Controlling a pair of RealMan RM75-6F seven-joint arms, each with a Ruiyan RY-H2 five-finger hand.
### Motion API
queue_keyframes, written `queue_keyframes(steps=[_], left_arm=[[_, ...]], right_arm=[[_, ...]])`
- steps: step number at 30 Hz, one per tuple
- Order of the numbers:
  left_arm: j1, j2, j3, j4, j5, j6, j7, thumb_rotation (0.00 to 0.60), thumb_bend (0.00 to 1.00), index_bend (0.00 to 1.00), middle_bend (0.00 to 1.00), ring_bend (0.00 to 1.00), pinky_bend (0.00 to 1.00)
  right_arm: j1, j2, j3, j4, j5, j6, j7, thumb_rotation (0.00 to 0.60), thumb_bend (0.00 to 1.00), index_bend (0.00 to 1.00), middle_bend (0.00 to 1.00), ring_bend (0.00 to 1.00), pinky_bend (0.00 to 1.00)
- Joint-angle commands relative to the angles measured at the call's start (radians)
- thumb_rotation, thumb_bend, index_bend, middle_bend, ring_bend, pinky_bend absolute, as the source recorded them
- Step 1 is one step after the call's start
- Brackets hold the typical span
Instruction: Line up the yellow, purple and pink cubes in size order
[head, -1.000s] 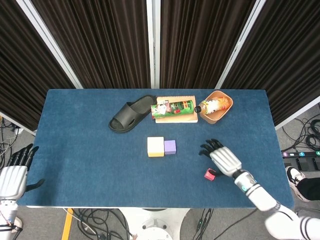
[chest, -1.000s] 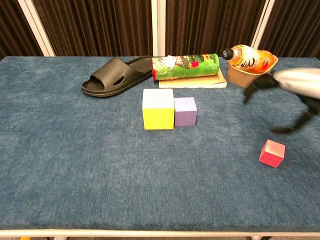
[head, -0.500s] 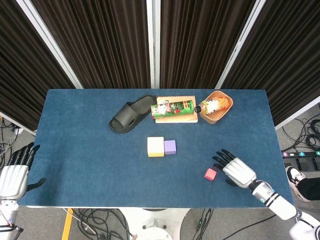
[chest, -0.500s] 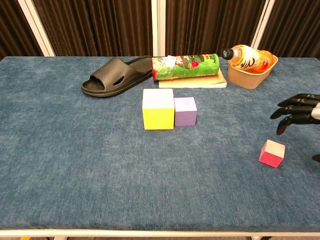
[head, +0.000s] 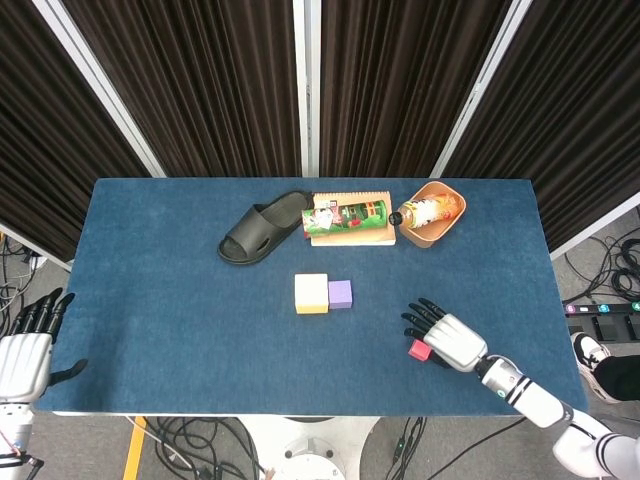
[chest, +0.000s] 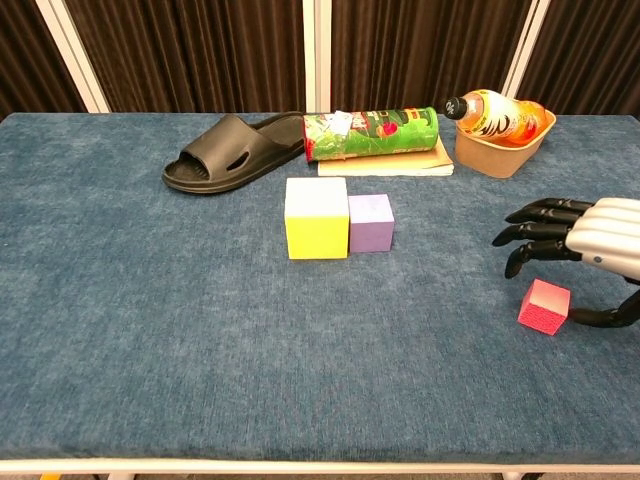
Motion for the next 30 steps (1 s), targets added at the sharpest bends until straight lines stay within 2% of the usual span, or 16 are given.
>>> queue_keyframes(steps=[1,6,10,14,20,24,30], left_arm=[[0.001,-0.001,0.000,0.002,0.000,0.001,-0.001,0.600,0.06,0.14,0.16,0.11,0.16],[0.003,-0.002,0.002,0.006,0.000,0.002,-0.004,0.600,0.06,0.14,0.16,0.11,0.16],[0.001,-0.002,0.001,0.008,0.002,0.001,-0.008,0.600,0.06,0.13,0.16,0.11,0.16],[0.002,-0.005,0.001,0.011,0.007,0.005,-0.013,0.600,0.06,0.13,0.16,0.11,0.16],[0.003,-0.006,0.000,0.020,0.005,0.005,-0.025,0.600,0.06,0.13,0.16,0.11,0.16],[0.007,-0.005,0.000,0.029,0.000,0.006,-0.035,0.600,0.06,0.14,0.16,0.11,0.16],[0.011,-0.008,0.003,0.042,-0.003,0.004,-0.048,0.600,0.06,0.13,0.16,0.11,0.16]], right_arm=[[0.005,-0.007,0.000,0.002,0.003,-0.005,0.011,0.600,0.26,0.38,0.13,0.00,0.00],[0.007,-0.006,0.016,-0.009,0.028,-0.001,0.039,0.600,0.27,0.51,0.15,0.00,0.00],[0.011,0.002,0.089,-0.065,0.126,-0.029,0.037,0.600,0.27,0.57,0.17,0.00,0.00],[0.024,0.005,0.177,-0.170,0.257,-0.101,-0.083,0.600,0.27,0.58,0.17,0.00,0.00],[0.054,-0.067,0.310,-0.291,0.514,-0.207,-0.272,0.600,0.27,0.58,0.17,0.00,0.00],[0.074,-0.130,0.353,-0.322,0.645,-0.221,-0.414,0.600,0.27,0.58,0.17,0.00,0.00],[0.107,-0.215,0.401,-0.330,0.798,-0.217,-0.539,0.600,0.26,0.57,0.16,0.00,0.00]])
